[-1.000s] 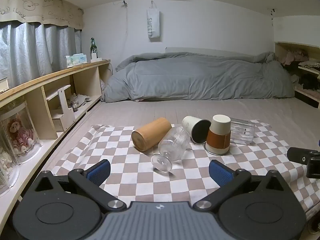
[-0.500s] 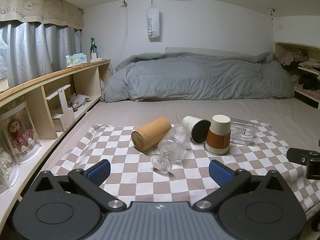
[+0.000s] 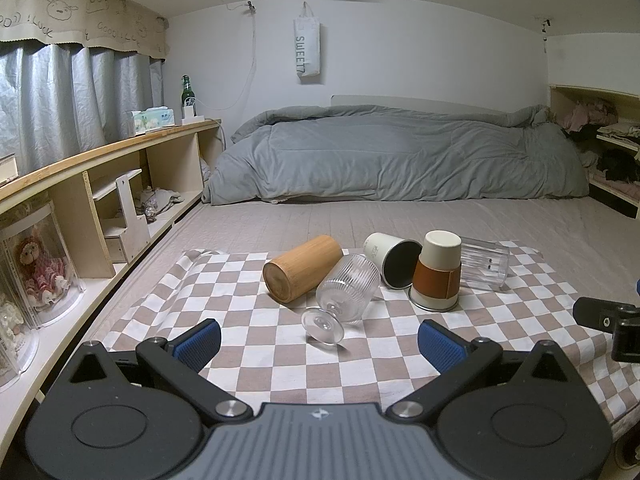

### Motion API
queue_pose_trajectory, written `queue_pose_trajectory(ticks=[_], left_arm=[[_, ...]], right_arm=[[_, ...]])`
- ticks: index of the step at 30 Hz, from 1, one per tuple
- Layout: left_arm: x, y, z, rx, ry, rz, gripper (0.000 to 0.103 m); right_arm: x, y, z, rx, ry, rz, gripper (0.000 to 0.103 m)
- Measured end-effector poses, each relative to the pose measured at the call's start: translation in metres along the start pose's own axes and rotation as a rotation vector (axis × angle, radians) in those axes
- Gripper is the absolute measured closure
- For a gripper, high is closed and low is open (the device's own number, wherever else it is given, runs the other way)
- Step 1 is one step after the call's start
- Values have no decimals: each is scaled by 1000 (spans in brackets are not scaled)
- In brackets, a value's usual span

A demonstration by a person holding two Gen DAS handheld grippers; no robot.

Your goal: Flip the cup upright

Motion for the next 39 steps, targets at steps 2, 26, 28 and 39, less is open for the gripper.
queue_pose_trajectory(ticks=[2, 26, 28, 39], left_arm=[[0, 0, 0, 0, 0, 0, 0], [0, 0, 0, 2, -1, -1, 0], [0, 0, 0, 1, -1, -2, 0], [0, 0, 0, 2, -1, -1, 0]], right_arm=[[0, 0, 0, 0, 0, -1, 0], [1, -3, 2, 2, -4, 1, 0], [1, -3, 2, 3, -4, 1, 0], [1, -3, 2, 3, -5, 0, 0]])
Point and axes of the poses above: each gripper's, at about its wrist camera, not at the fingertips, and y roughly the way its jaws point, x to its right, z to its top, the point moved 2 cm from there along y, roughly the way its jaws point, and after that the axes turned 13 degrees about -z, right-handed, at the moved point
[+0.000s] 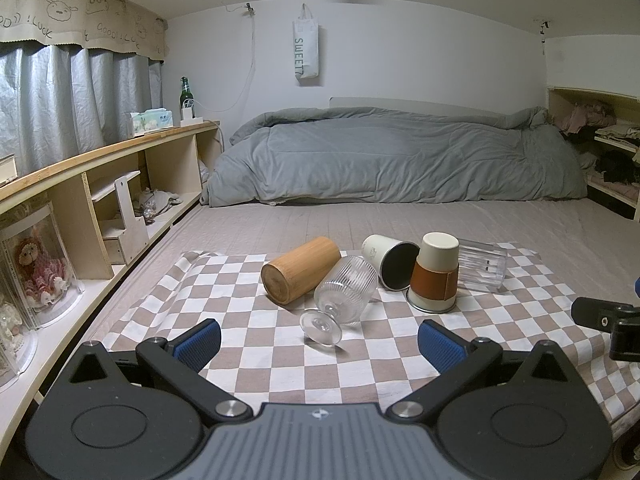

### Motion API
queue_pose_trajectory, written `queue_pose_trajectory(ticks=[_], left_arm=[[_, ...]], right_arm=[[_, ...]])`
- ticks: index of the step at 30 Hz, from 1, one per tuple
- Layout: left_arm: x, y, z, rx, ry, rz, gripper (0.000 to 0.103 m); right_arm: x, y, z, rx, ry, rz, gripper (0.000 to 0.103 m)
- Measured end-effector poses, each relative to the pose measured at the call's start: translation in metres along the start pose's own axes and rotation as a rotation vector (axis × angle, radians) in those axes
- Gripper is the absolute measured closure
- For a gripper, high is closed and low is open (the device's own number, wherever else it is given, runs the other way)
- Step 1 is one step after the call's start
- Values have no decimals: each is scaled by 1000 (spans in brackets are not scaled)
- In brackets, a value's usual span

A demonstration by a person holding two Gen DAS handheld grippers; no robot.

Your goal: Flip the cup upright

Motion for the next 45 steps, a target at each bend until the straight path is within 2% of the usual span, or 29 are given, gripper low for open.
queue_pose_trajectory(ticks=[34, 40, 45], left_arm=[[7, 1, 6, 4, -3, -10, 0], [2, 11, 12, -8, -13, -37, 0], [3, 22, 23, -5, 18, -66, 0]], right_arm=[[4, 1, 6, 22, 1, 4, 0], [5, 10, 19, 41, -9, 13, 0], [7, 27, 36, 59, -13, 16, 0]])
Point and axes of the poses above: each gripper's, at about its wrist camera, not at the fingertips, and y roughly the way its jaws point, x to its right, z to its top, the point moved 2 cm from there along y, roughly the way its jaws point, and after that the axes turned 13 degrees about -z, right-handed, at the moved point
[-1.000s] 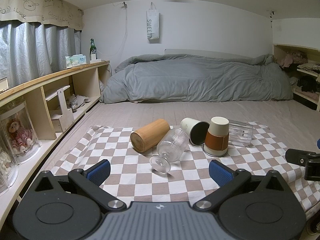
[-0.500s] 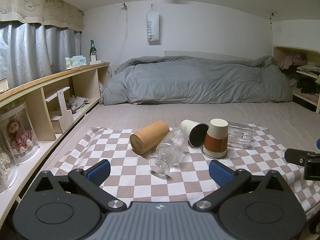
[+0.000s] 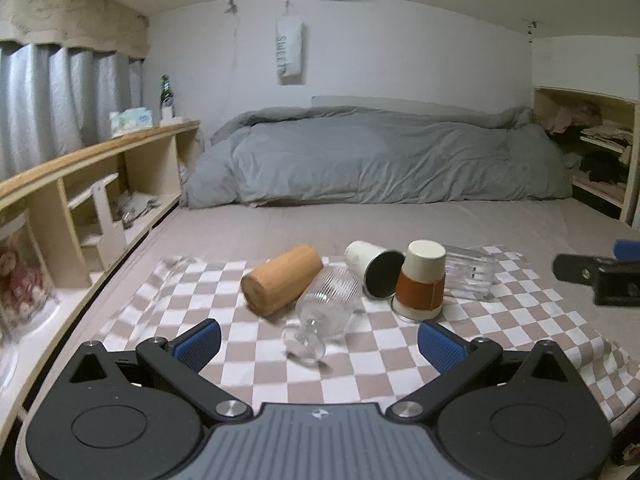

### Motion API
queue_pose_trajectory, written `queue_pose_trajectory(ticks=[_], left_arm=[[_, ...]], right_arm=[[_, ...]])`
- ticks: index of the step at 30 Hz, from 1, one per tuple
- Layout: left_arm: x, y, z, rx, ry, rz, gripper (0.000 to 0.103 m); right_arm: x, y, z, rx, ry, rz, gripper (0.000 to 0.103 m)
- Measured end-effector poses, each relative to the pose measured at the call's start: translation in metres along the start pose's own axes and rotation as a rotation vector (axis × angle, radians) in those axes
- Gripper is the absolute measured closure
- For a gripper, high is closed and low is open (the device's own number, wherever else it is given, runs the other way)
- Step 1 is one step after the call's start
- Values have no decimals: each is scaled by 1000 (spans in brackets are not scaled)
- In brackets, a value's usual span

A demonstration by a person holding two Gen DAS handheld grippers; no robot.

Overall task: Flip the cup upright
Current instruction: 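Move the right gripper to the brown-sleeved cup's base and close on it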

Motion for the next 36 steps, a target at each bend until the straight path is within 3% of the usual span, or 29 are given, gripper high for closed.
queue_pose_trajectory(ticks=[8, 15, 23, 32, 33, 36], left_arm=[[2, 26, 18, 19, 81, -3, 0], [0, 49, 29, 56, 111, 2, 0], [-5, 74, 27, 47, 88, -37, 0], [-16, 86, 25, 28, 39, -63, 0], [-16, 86, 25, 27, 38, -66, 0], [-16, 84, 25, 27, 28, -76, 1]], right_arm=[[-4, 44, 27, 31, -5, 45, 0], [-21, 116, 47, 24, -23, 97, 0], [-47, 196, 36, -46, -38, 225, 1], [-74, 236, 8, -114, -134, 262, 29], [-75, 237, 6, -115, -141, 264, 41], [-76, 236, 5, -107, -152, 270, 43]])
Point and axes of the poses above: each gripper's, at about its wrist camera, not at the fingertips, and y roughly the way its jaws point, x to its right, z to its top, the point moved 2 cm from there along y, roughly the way its jaws point, and after that the axes turned 13 degrees about -z, right-handed, at the moved point
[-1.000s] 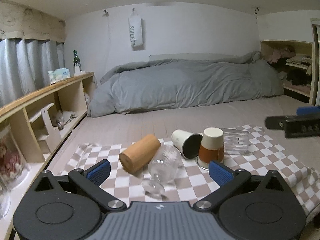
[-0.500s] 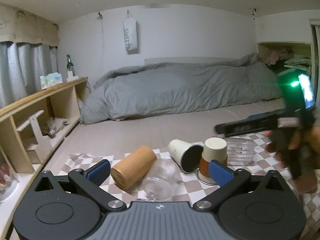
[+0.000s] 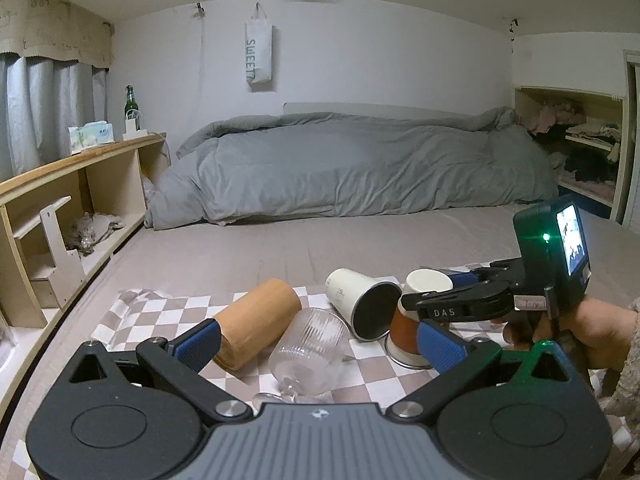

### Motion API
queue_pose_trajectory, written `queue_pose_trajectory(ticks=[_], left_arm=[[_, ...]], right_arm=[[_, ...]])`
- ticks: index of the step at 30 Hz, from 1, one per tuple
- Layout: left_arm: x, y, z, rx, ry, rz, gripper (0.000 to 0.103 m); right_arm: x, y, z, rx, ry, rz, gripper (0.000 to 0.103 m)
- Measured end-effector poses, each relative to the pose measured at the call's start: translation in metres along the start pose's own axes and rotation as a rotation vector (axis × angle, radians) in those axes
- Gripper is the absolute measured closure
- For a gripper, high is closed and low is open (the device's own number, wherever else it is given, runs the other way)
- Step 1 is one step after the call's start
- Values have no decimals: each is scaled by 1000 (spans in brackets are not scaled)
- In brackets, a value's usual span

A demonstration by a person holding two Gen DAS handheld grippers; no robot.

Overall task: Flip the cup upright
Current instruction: 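Move the right gripper to the brown-sleeved cup's base and close on it, then lift the brown-sleeved cup with the right gripper and rotate it rim-up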

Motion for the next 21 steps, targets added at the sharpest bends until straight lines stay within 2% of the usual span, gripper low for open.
queue_pose_trajectory(ticks=[7, 13, 21], left_arm=[[-1, -8, -3, -8, 1, -2, 1], [5, -14, -6, -14, 17, -15, 1], [24, -11, -9, -23, 38, -61, 1]], right_arm=[[-3, -24, -6, -8, -1, 29, 43], [14, -47, -21, -103, 181, 139, 43], [58, -70, -47, -183, 363, 154, 43]])
Point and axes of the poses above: each gripper's, at about its wrist camera, not at the fingertips, and y roughly the way its jaws point, x to its right, z to its top, the point moved 2 cm from there along y, roughly the way its jaws point, and after that the axes turned 13 degrees about -z, right-handed, at the moved point
